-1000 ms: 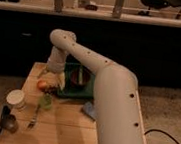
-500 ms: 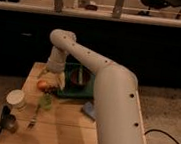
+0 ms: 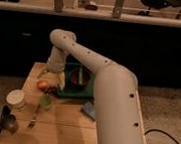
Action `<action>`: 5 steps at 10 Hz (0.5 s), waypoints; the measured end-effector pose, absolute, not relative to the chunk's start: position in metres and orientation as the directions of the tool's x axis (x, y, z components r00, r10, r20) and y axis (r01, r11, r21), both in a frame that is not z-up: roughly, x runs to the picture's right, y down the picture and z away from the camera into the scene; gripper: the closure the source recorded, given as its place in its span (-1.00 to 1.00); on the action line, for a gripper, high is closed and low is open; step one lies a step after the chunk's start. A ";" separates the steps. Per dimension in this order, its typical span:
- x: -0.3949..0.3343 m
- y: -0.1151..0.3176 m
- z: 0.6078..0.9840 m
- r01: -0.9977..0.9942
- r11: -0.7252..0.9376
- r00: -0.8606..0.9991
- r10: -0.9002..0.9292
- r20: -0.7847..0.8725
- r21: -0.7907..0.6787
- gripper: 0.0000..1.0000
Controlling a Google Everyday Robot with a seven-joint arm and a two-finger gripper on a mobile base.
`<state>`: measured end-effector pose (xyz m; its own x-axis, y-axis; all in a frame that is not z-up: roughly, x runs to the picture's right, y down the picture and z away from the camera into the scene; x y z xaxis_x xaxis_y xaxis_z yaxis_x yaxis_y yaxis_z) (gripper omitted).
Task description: Place grapes in plastic cup
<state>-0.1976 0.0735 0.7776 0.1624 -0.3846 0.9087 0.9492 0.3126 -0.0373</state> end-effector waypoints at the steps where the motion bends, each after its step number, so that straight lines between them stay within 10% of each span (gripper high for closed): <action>1: -0.198 0.074 0.778 0.949 0.312 0.162 -0.385 0.909 -0.037 -0.60; 5: -0.199 0.074 0.777 0.950 0.311 0.160 -0.385 0.909 -0.036 -0.60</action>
<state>-0.1989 0.0738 0.7773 0.1605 -0.3848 0.9089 0.9497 0.3110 -0.0360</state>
